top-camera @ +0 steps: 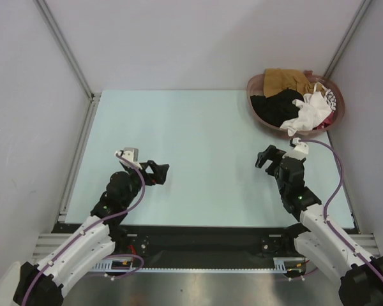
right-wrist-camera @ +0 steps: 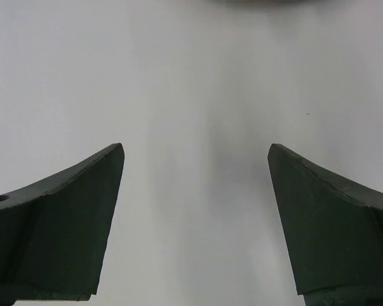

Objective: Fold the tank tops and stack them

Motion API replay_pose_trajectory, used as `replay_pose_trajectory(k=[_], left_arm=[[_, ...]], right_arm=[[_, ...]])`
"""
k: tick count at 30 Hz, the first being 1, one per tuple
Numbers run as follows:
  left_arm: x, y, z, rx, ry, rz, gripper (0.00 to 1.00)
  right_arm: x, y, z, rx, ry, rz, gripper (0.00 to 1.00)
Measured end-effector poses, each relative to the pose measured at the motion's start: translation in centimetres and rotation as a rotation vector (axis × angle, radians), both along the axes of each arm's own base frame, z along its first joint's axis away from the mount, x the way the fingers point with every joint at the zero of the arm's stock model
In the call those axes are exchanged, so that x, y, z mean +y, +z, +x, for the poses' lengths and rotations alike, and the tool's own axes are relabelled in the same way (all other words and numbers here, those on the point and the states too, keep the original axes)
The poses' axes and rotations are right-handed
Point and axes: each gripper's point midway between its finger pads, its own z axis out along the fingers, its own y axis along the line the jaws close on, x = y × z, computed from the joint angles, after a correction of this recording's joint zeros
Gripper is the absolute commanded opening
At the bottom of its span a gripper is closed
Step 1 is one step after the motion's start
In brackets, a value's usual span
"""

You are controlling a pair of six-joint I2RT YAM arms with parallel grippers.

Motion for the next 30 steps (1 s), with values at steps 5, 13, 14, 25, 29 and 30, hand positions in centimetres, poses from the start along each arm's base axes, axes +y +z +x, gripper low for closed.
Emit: replay_pose_trajectory(k=[5,13,14,25,29,30], left_arm=[[-0.3,-0.1,-0.1,0.003,-0.016,-0.001,1.00],[-0.8,-0.2,-0.1,0.007,-0.041,-0.005,1.00],[-0.8,-0.1,-0.1,0.005,-0.042,-0.006,1.00],[-1.0,0.0,-0.1,0.002,-0.050,-0.009,1.00],[-1.1,-0.1,-0.1,0.004,-0.057,-0.009,1.00],[-1.1,-0.2,-0.1,0.006,-0.059,-0.009,1.00]], right_arm=[[-3.1,1.0,0.9,0.049,-0.135,-0.006,0.82],[-11.5,7.1,7.5,0.077,-0.371,0.102,0.64],[-11.8,7.1,7.9,0.083,-0.381,0.106,0.64],[-15.5,4.6,13.6,0.199,-0.472,0.156,0.59],[-16.1,2.3,14.3,0.251,-0.491,0.175,0.49],[-16.2,1.9,14.5,0.260,-0.492,0.176,0.39]])
